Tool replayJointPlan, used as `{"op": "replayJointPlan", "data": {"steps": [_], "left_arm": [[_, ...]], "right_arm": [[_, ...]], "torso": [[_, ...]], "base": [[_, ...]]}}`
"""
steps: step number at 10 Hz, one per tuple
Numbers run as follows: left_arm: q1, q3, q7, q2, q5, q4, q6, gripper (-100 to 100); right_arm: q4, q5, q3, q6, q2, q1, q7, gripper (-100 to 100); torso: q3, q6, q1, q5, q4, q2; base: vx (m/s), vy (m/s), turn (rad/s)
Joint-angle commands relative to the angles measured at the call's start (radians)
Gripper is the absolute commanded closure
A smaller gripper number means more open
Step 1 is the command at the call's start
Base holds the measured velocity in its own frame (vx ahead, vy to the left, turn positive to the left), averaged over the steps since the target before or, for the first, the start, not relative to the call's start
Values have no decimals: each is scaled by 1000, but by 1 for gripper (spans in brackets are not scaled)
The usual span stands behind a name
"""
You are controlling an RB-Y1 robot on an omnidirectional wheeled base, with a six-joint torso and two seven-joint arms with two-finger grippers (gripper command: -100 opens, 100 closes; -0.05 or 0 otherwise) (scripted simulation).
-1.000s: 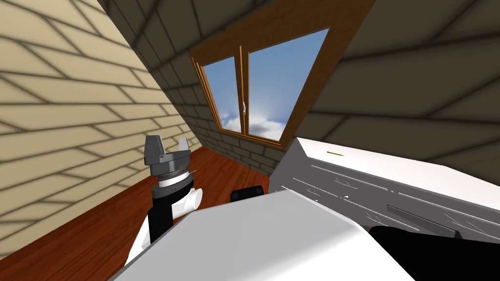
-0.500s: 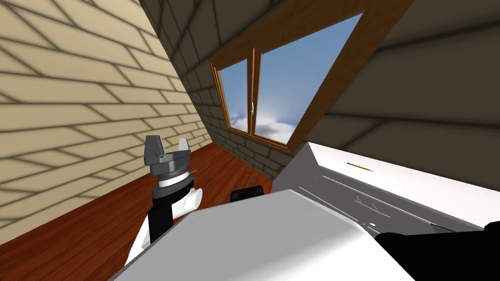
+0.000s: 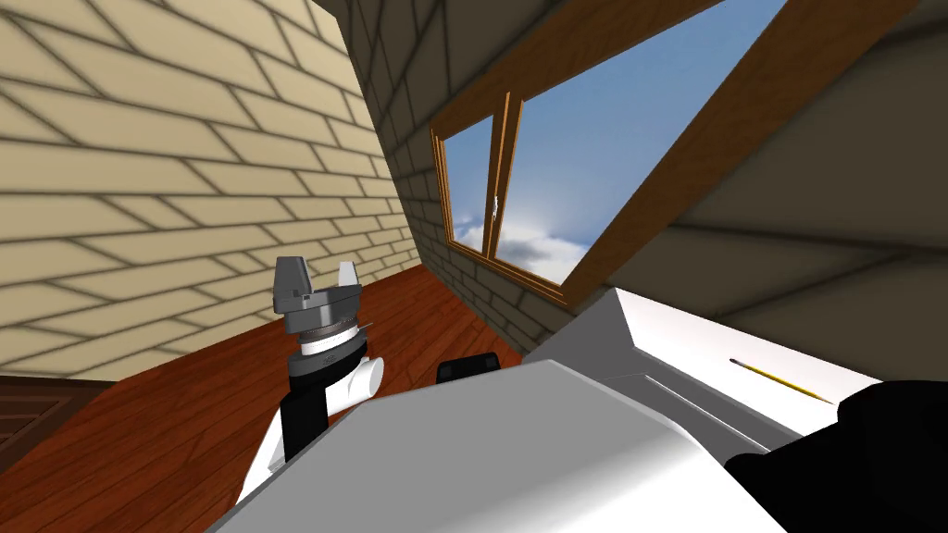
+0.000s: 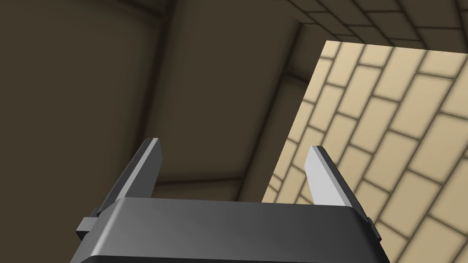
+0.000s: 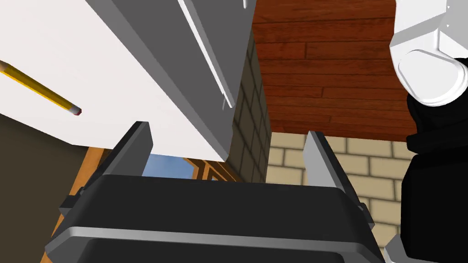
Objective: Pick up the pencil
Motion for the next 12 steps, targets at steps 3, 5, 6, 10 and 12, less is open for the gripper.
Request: {"op": "replayJointPlan", "data": {"steps": [3,5,6,10,12], "left_arm": [[0,0,0,0,0,0,0,0],[0,0,0,0,0,0,0,0],[0,0,0,0,0,0,0,0],[0,0,0,0,0,0,0,0],[0,0,0,0,0,0,0,0]], "right_arm": [[4,58,-62,-16,-35,57,5,-100],[3,85,-85,-17,-55,77,7,-100],[1,78,-80,-16,-50,72,5,-100],[10,102,-47,7,-60,46,15,-100],[11,103,-45,9,-60,45,17,100]], "torso": [[0,1,0,0,0,-1],[-1,1,-2,-1,0,-3],[-1,1,-1,-1,0,-3],[1,3,15,3,1,0],[1,3,13,3,1,0]], "base": [[36,-160,298],[42,-189,295],[-5,11,28],[0,21,16],[0,0,0]]}}
